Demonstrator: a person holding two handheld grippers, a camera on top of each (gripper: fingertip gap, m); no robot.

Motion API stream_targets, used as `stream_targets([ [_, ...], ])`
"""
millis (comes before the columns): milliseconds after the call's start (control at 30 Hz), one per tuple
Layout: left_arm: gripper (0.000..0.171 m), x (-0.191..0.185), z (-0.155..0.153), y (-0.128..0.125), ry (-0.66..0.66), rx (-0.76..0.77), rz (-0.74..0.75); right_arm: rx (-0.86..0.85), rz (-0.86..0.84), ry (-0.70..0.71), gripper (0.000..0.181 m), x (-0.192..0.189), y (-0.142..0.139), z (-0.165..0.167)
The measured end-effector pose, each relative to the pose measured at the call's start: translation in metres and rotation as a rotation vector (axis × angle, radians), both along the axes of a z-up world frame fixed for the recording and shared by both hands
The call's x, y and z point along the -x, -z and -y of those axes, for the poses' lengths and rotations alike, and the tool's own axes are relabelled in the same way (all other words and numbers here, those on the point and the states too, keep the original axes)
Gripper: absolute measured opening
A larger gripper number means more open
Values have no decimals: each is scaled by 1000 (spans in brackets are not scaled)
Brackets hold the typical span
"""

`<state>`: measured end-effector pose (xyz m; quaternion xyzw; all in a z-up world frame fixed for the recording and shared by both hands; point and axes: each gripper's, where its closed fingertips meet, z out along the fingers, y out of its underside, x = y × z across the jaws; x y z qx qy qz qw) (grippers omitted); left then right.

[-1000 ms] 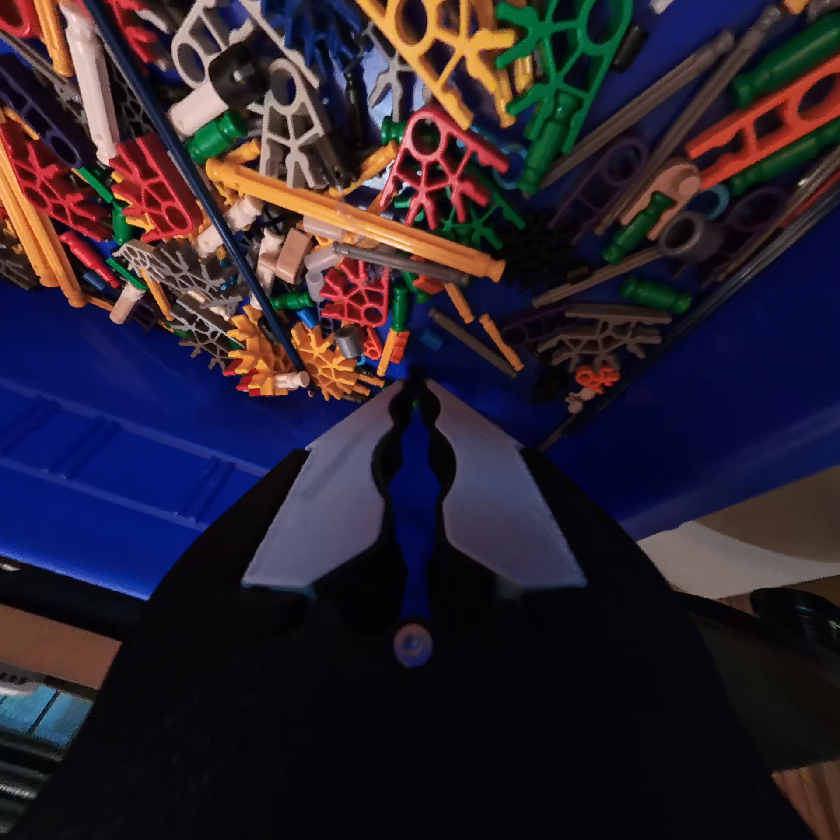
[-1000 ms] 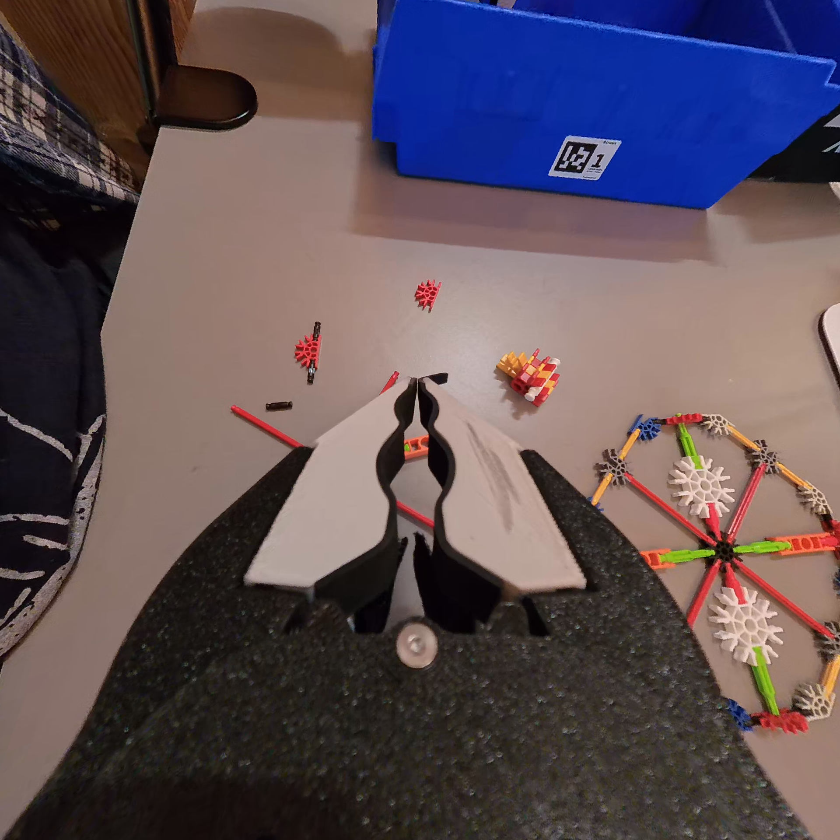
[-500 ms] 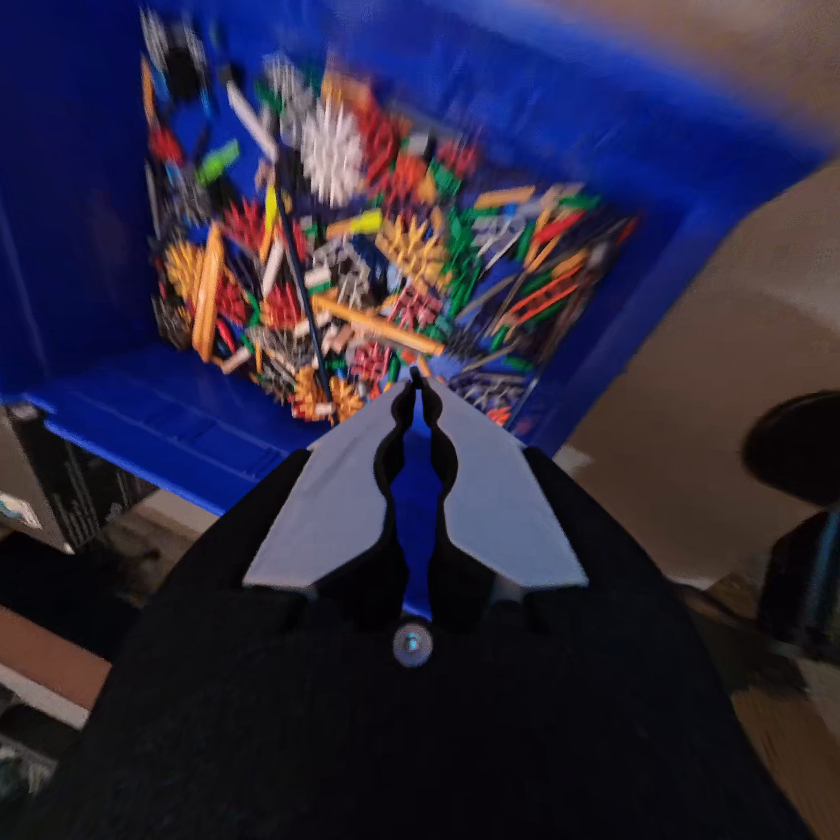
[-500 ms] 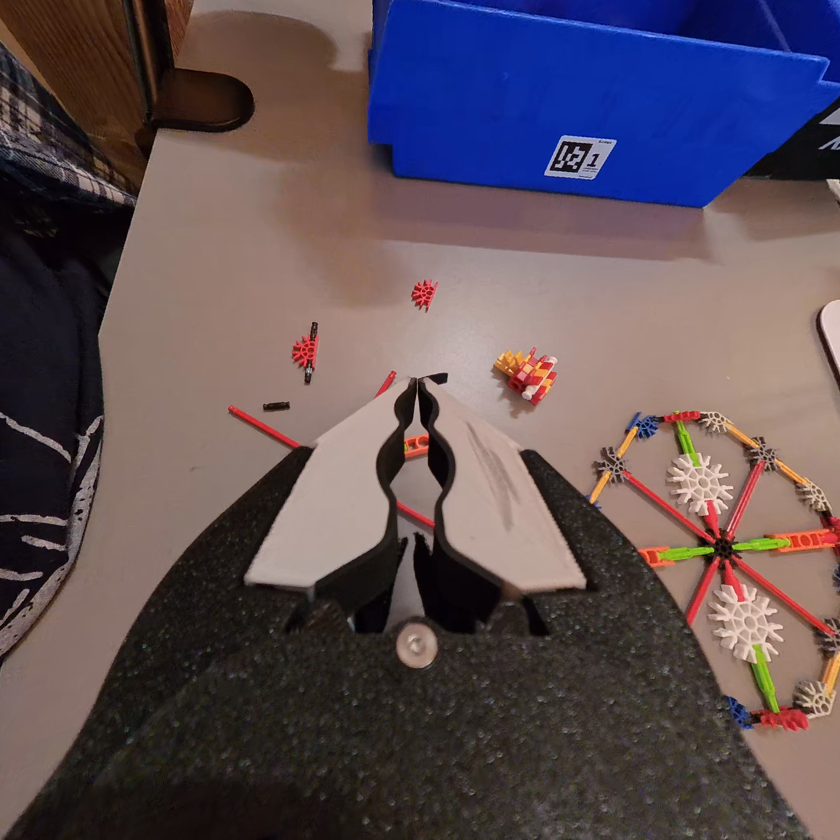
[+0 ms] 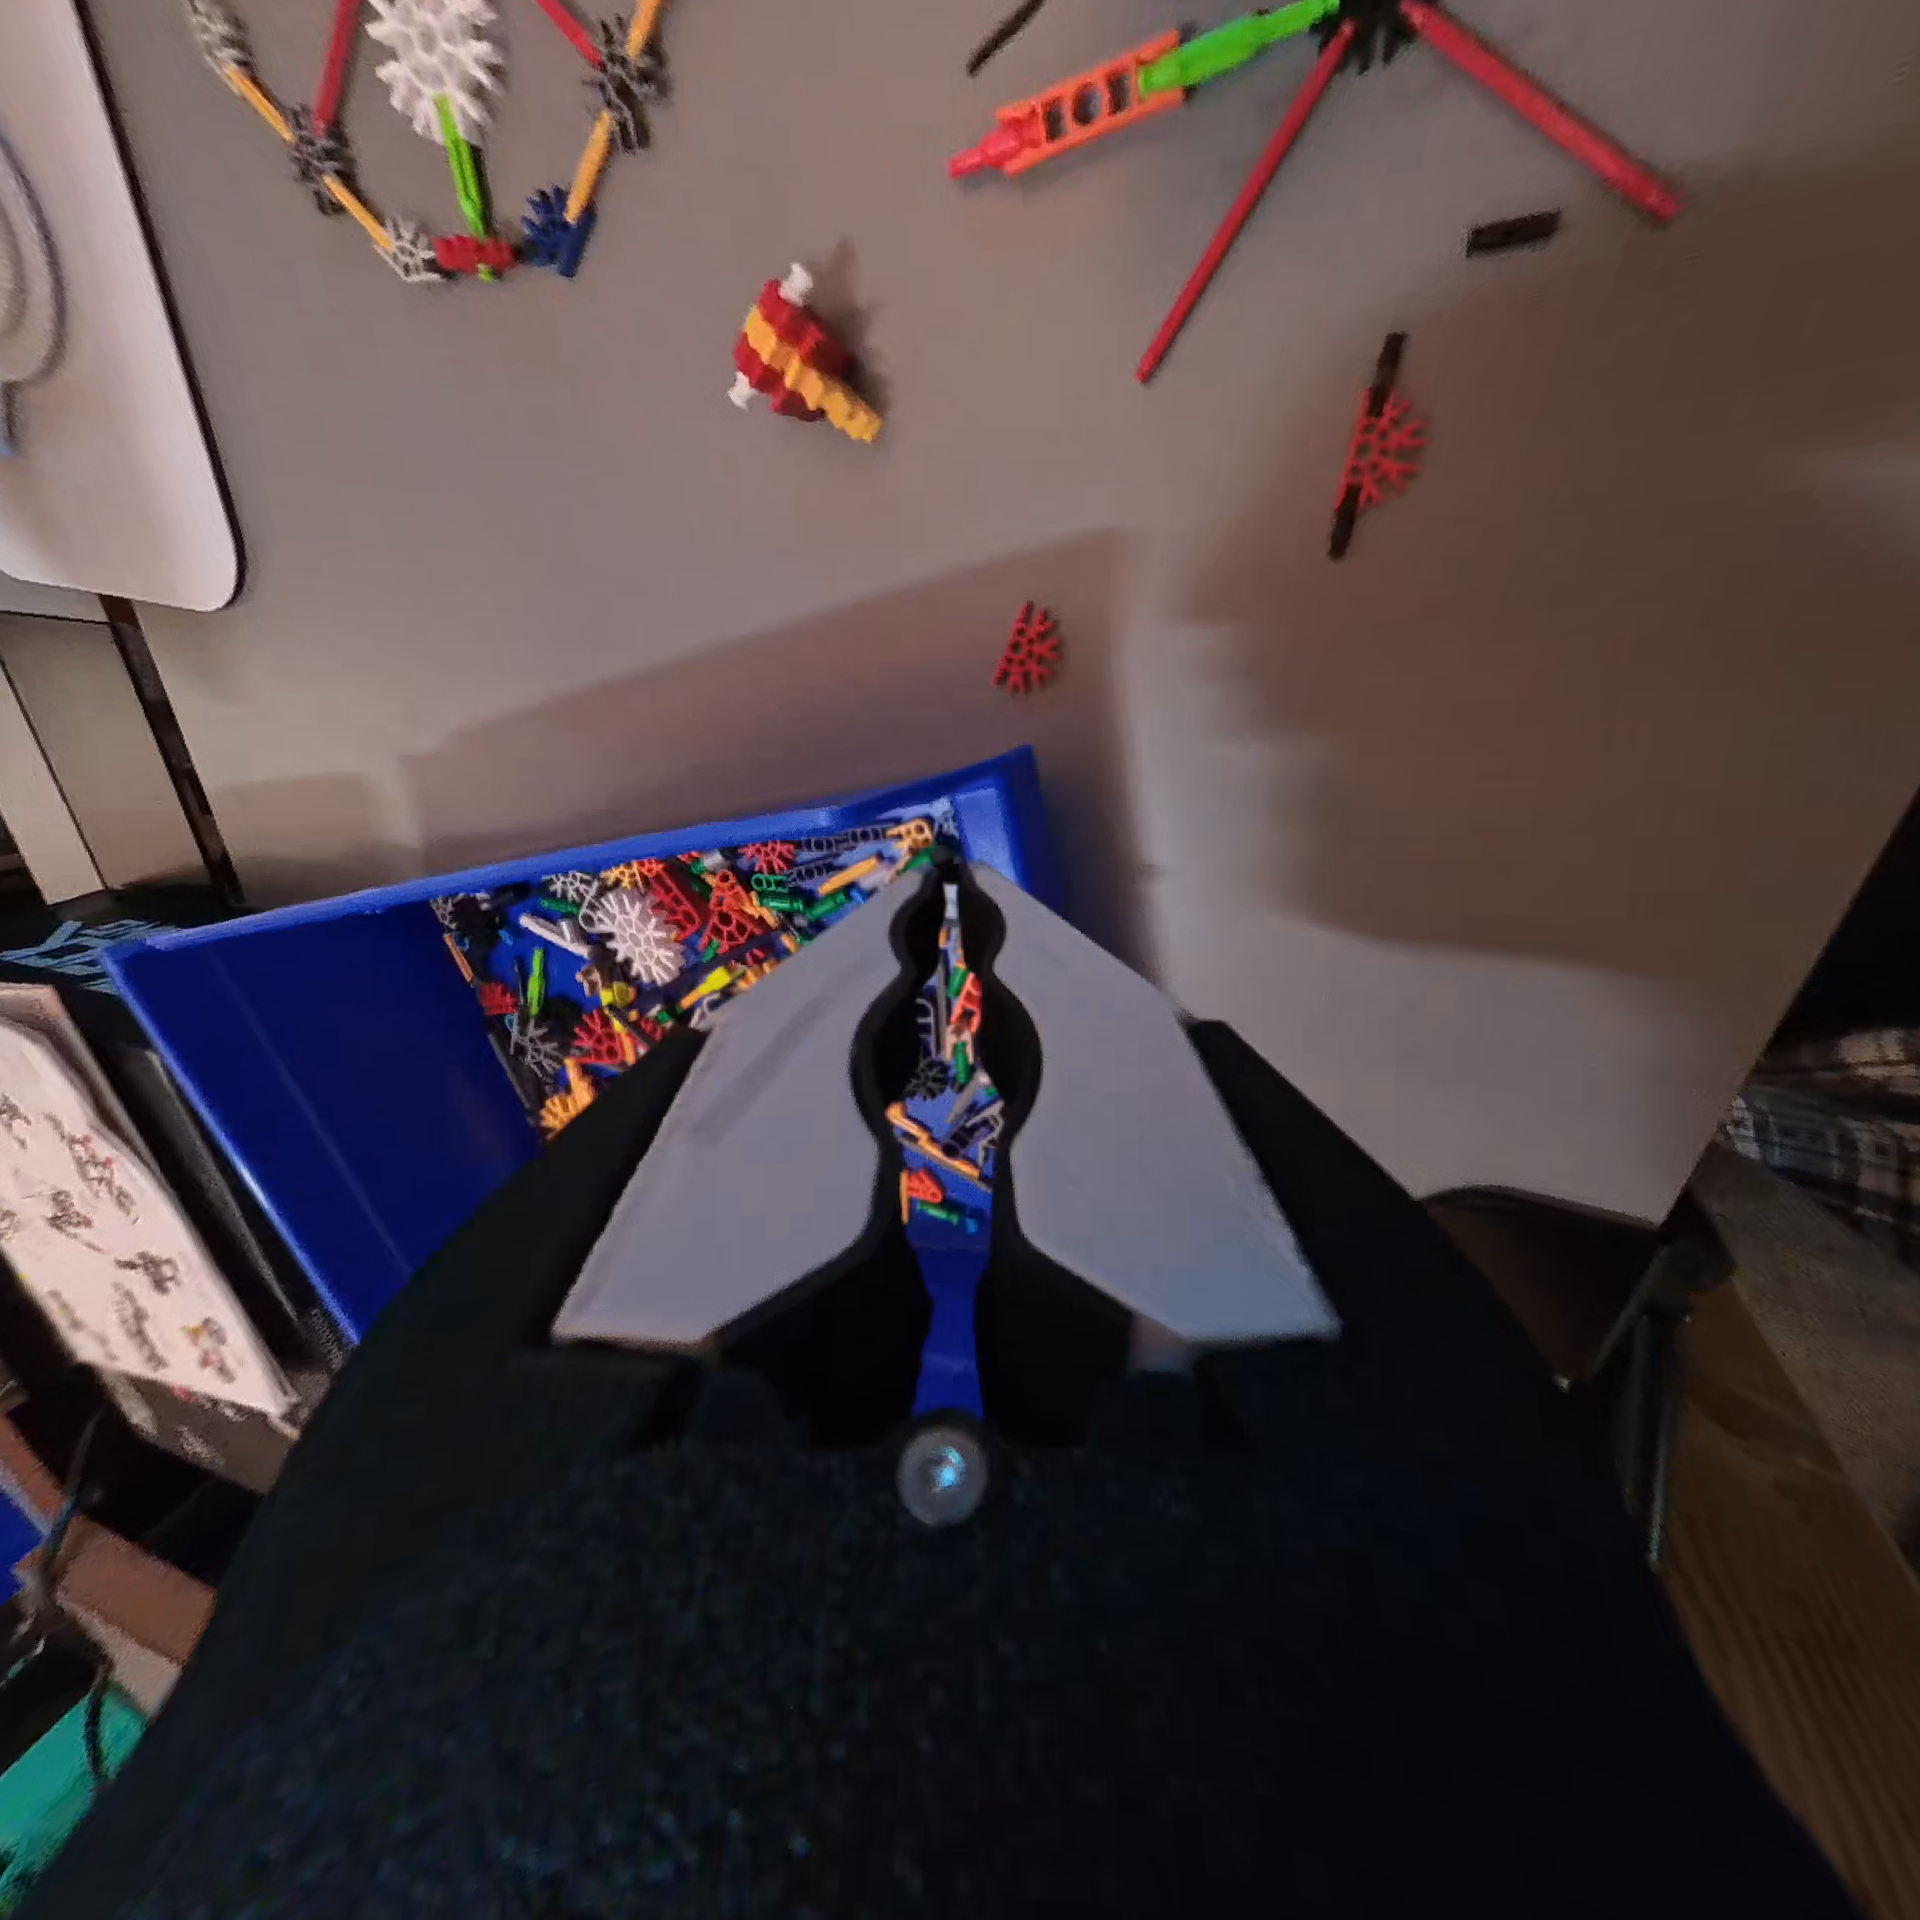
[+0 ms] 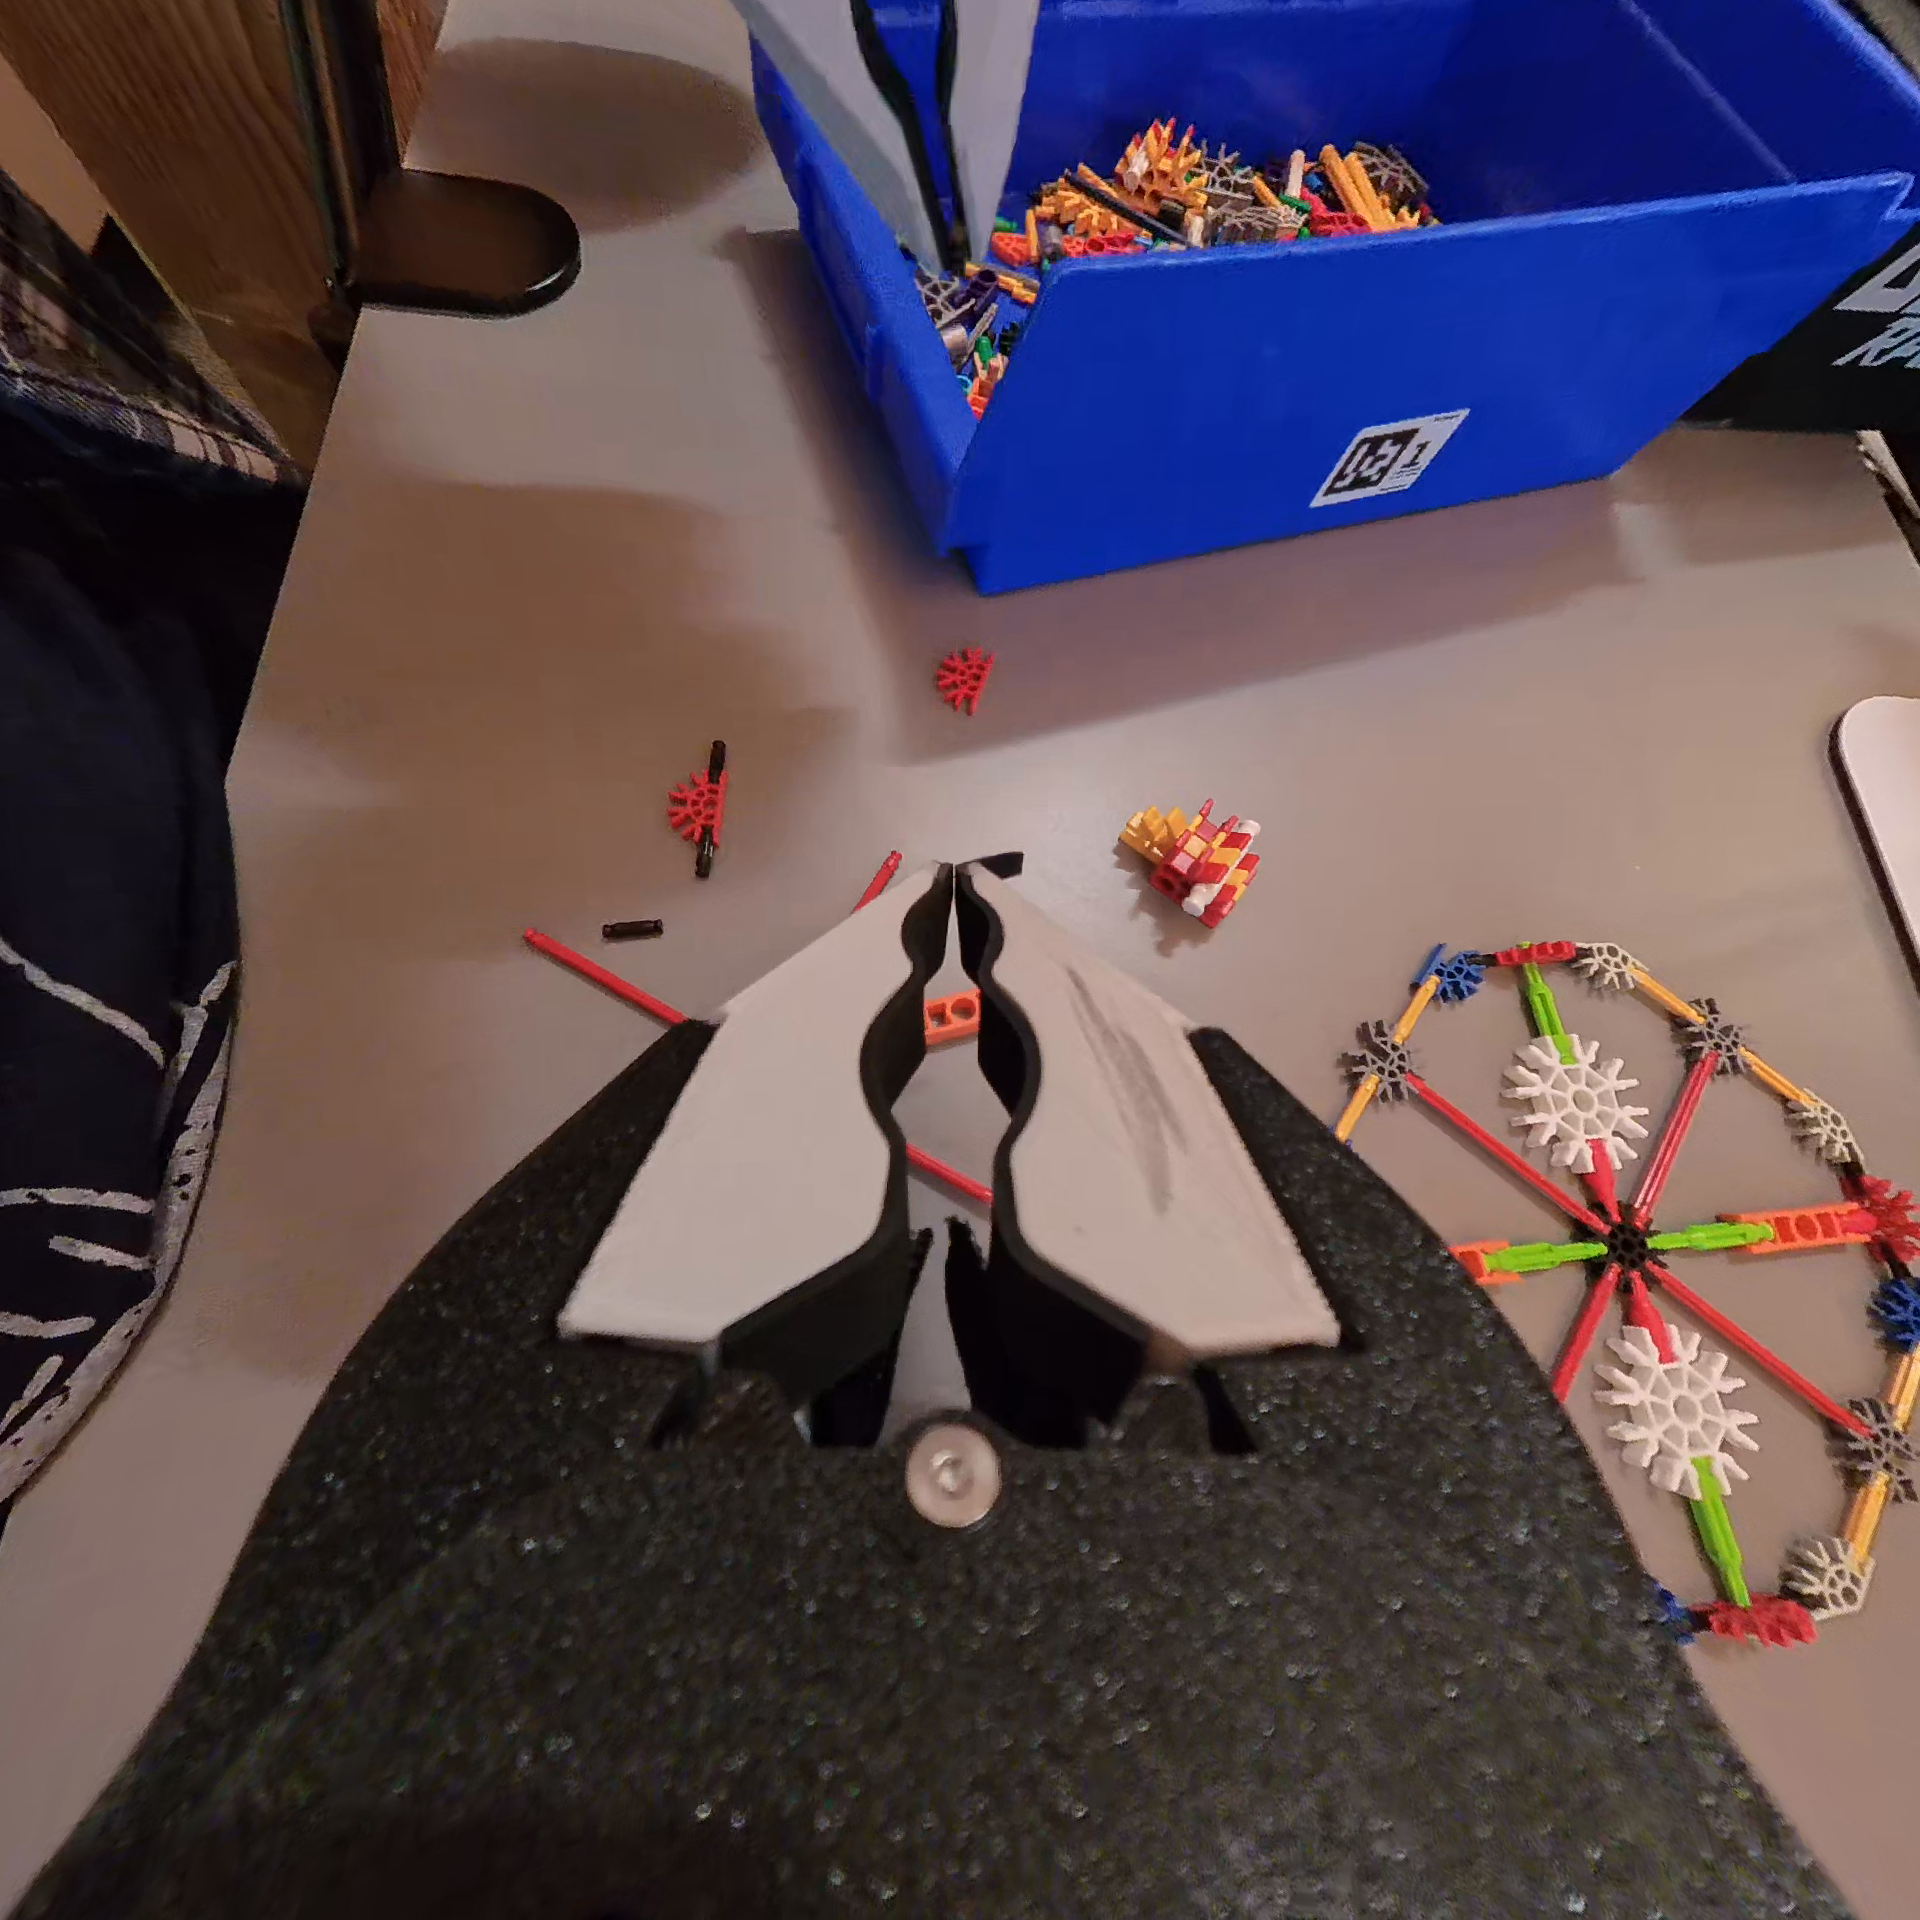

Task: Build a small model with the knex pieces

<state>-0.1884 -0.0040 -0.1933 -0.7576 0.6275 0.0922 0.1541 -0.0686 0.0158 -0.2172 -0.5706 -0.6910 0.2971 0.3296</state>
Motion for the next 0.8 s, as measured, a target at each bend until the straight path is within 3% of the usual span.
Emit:
stream_targets([
  [200, 2, -41, 16, 5, 55, 45, 136, -3, -3, 6, 0, -1, -1, -2],
  [400, 3, -68, 23, 48, 83, 38, 157, -4, 3, 0, 0, 0, 0, 0],
  [600, 27, -76, 27, 84, 47, 67, 206, -7, 15, 2, 0, 0, 3, -1],
  [700, 37, -78, 29, 81, 61, 47, 235, -8, 14, 2, 0, 0, 3, -1],
  [800, 35, -71, 32, 55, 64, -3, 251, -8, 14, 3, 0, 0, 3, -1],
])
